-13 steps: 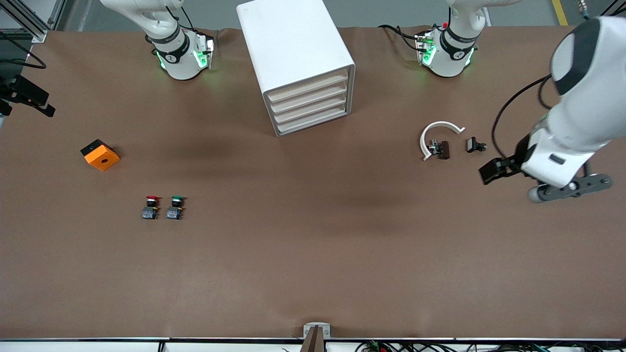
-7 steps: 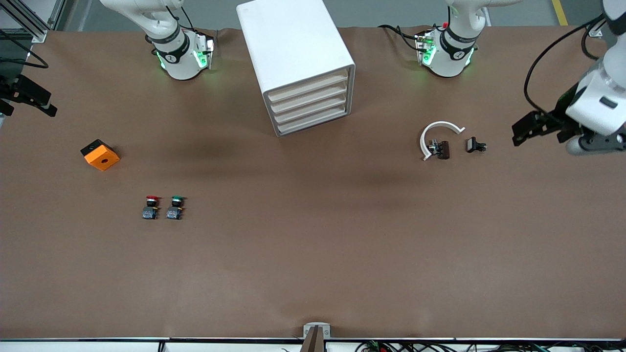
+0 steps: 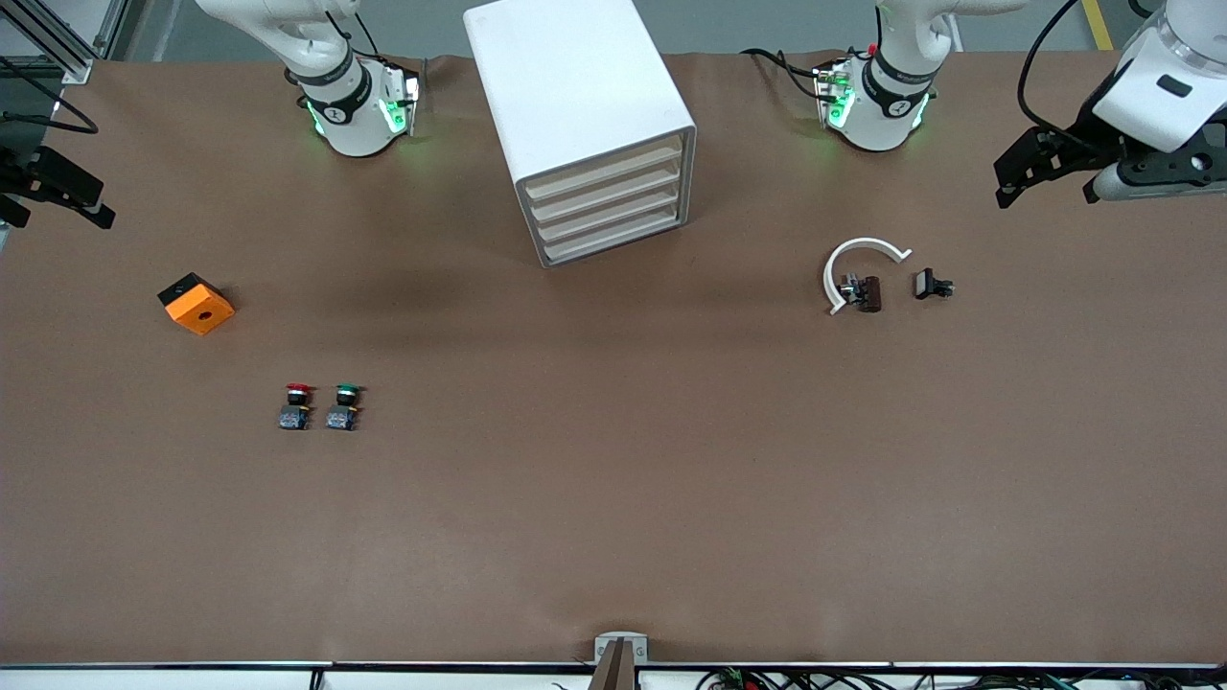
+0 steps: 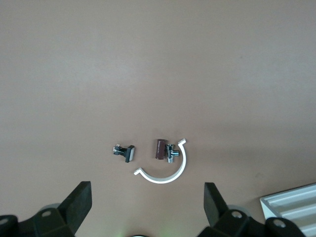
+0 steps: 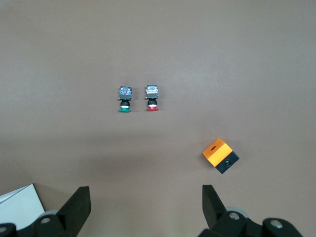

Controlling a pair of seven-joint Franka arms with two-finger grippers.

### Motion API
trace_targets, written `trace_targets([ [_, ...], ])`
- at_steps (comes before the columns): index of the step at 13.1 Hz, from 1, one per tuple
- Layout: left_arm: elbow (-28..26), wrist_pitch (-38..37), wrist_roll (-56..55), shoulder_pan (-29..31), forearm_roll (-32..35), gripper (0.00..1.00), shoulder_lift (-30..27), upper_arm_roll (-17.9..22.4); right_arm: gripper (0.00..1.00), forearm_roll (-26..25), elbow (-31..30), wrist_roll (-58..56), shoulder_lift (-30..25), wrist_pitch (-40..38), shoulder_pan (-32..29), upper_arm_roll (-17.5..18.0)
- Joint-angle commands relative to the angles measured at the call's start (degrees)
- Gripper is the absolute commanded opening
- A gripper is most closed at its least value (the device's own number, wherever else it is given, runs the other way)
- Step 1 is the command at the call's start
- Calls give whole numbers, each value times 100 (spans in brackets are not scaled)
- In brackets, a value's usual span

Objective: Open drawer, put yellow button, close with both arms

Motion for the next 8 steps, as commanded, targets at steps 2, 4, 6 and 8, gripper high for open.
trace_targets([
  [2, 210, -24, 59, -4, -111, 100, 78, 72, 100, 8, -106, -52, -135, 38, 21, -5],
  [4, 490, -252, 32, -4, -76, 100, 297, 72, 100, 8, -71, -61, -144, 21, 30, 4],
  [6, 720, -472, 32, 5, -58, 100, 474, 72, 100, 8, -53, -52, -144, 29, 30, 13],
  [8, 782, -490, 32, 13, -58, 100, 501, 72, 100, 8, -53, -52, -144, 29, 30, 13],
])
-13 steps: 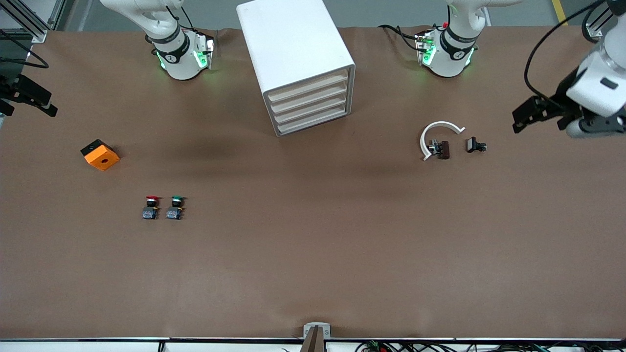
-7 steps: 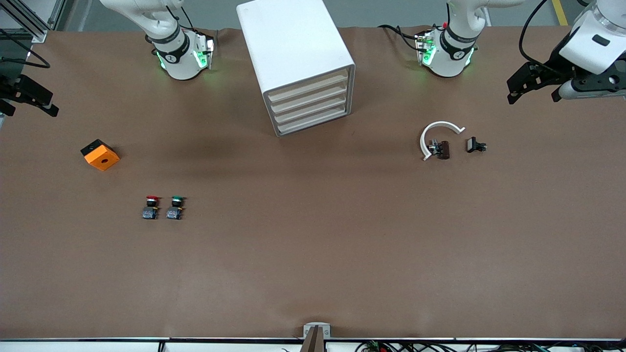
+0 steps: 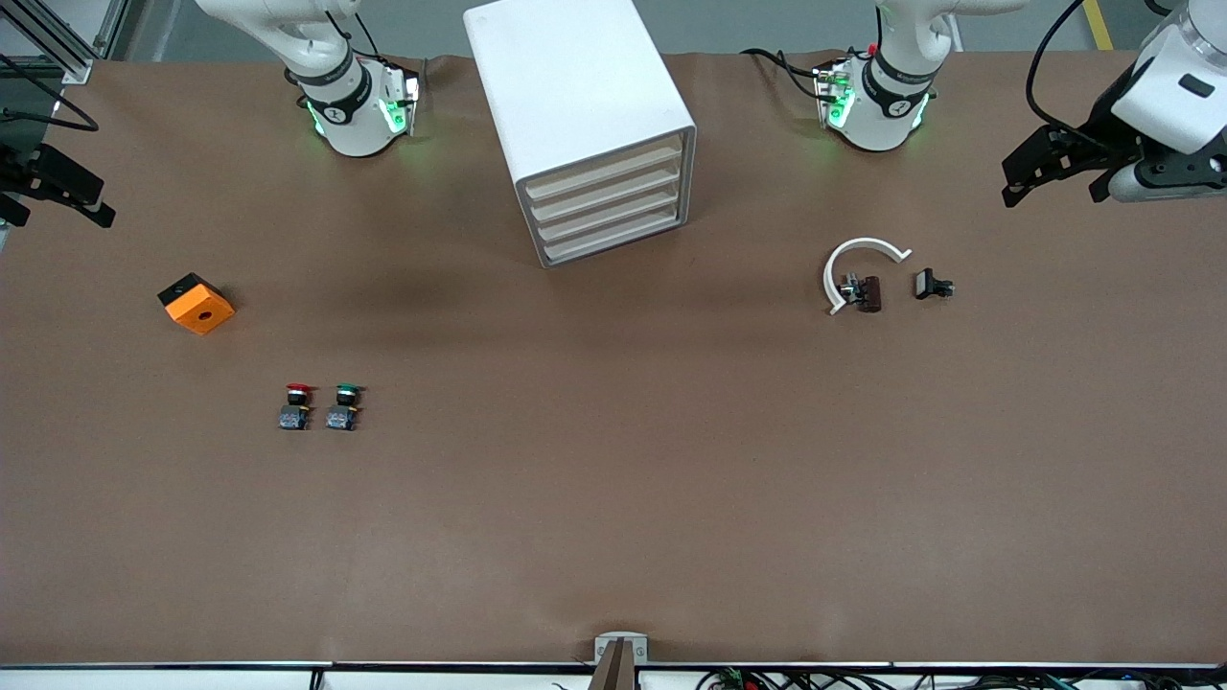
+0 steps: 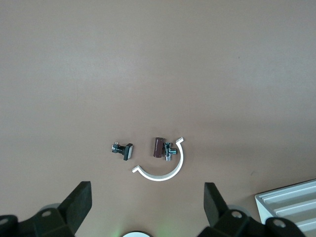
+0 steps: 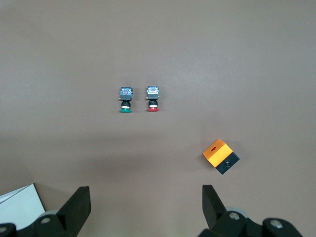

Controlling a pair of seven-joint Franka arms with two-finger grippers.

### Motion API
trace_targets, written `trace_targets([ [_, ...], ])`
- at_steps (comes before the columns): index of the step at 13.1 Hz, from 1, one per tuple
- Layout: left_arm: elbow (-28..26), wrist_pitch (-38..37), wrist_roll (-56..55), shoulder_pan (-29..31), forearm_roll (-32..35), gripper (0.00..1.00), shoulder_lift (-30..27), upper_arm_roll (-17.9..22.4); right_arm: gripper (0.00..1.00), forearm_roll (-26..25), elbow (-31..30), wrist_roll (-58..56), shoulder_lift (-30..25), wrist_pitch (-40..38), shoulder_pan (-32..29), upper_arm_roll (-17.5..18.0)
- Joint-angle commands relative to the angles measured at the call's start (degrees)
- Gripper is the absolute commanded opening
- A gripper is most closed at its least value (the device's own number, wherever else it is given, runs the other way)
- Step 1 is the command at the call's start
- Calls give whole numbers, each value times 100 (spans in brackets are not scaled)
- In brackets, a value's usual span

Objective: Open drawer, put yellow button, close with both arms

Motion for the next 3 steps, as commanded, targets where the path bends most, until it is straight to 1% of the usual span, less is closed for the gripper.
trace_targets([
  [1, 290, -196, 41, 6, -35, 100, 152, 26, 100, 8, -57, -48, -118, 27, 17, 3],
  [3, 290, -214, 32, 6, -35, 100, 160, 26, 100, 8, -57, -48, -118, 19, 17, 3],
])
